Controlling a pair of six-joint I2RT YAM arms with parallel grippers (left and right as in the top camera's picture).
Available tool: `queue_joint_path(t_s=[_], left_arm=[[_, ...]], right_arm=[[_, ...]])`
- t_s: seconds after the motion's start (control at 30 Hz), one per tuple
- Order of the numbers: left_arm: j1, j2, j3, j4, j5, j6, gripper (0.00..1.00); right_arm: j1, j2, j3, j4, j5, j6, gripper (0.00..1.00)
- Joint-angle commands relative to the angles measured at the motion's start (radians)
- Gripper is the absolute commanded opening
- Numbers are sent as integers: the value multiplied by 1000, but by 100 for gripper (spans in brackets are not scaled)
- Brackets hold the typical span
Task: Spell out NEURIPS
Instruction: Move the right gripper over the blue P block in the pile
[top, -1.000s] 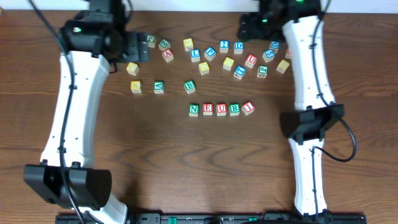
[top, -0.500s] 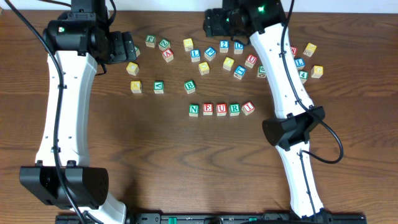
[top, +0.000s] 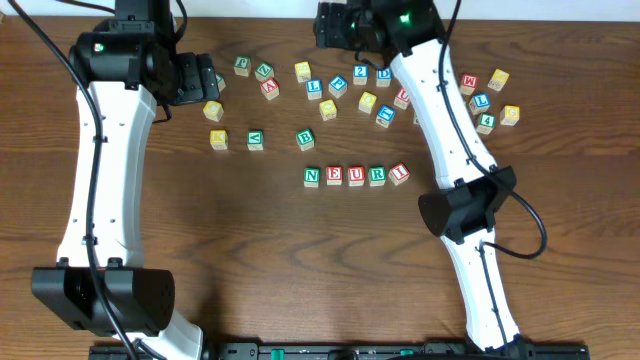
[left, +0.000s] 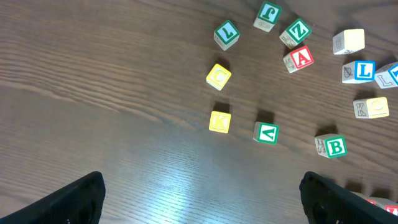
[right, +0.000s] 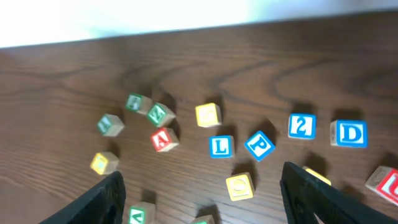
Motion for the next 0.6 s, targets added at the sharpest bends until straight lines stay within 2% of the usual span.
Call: queue_joint_path(t_s=[0.0,0.17,0.3,0.57], left_arm=[[4,-18,-3,-9,-4,-6,98],[4,-18,-3,-12,-2,-6,98],[4,-18,-3,-16,-2,-6,98],[4,-13,-4,-16,-2,-6,98]], right_arm=[[11,-6,-89,39,34,75,72],[14,-6,-209,146,54,152,60],[14,-6,-254,165,143,212,62],[14,-6,-394,252,153,324,64]])
